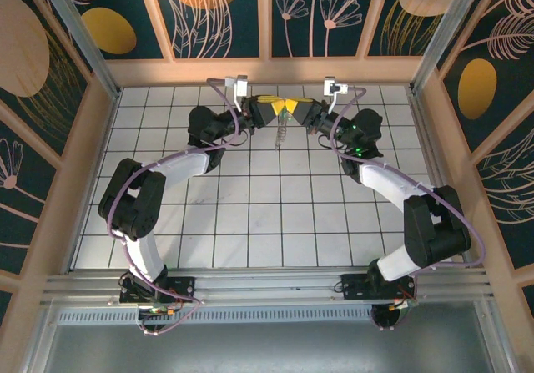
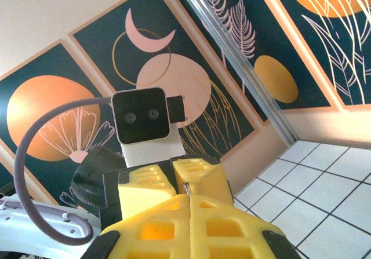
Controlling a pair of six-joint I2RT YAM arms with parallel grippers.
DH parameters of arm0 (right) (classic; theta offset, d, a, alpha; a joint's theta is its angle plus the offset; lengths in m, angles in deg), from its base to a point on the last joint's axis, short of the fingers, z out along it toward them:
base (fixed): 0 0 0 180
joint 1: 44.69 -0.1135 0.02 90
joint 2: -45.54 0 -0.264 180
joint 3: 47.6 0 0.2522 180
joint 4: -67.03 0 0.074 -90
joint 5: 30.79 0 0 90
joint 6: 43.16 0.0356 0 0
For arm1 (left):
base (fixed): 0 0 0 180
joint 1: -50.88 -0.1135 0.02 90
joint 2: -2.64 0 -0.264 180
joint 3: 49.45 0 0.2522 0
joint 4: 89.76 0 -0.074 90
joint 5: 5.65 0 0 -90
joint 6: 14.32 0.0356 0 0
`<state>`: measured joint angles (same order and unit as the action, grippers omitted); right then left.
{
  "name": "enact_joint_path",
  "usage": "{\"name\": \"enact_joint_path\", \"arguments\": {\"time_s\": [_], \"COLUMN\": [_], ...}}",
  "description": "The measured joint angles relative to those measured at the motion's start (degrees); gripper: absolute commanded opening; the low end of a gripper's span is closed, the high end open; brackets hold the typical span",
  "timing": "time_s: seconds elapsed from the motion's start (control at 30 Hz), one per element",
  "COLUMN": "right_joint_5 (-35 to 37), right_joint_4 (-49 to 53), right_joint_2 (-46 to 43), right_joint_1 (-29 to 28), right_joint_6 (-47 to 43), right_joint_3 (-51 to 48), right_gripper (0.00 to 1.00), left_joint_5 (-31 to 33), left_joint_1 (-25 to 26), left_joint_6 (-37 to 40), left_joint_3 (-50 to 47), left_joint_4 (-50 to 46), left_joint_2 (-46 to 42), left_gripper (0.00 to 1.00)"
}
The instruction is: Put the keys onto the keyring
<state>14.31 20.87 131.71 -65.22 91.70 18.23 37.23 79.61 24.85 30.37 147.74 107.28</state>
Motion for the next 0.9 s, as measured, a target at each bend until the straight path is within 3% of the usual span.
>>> {"name": "enact_joint_path", "arguments": {"time_s": [0.37,0.6,0.9], "right_joint_5": [-4.26,-7.08,-12.48], "right_joint_4": [7.02,11.19,22.64], "right_joint_2": [1.22,2.36,6.14], "right_joint_1": [3.67,5.01,6.93], "right_joint_6": [-3.43,-6.43,-14.8], "right_joint_3": [3.1,5.44,12.28], "right_gripper": [0.0,0.0,0.0], "left_joint_5": [0.02,-0.79,-7.08], "left_joint_1": [-0.57,-3.34,-5.25], "left_joint_6": [12.26,15.85,25.24], "left_joint_3": [2.05,3.54,13.11], "left_joint_4": [-15.32,-20.46,-34.88], "left_joint_2": [-1.9,-2.49,-2.21], "left_gripper": [0.33,0.36,0.36]}}
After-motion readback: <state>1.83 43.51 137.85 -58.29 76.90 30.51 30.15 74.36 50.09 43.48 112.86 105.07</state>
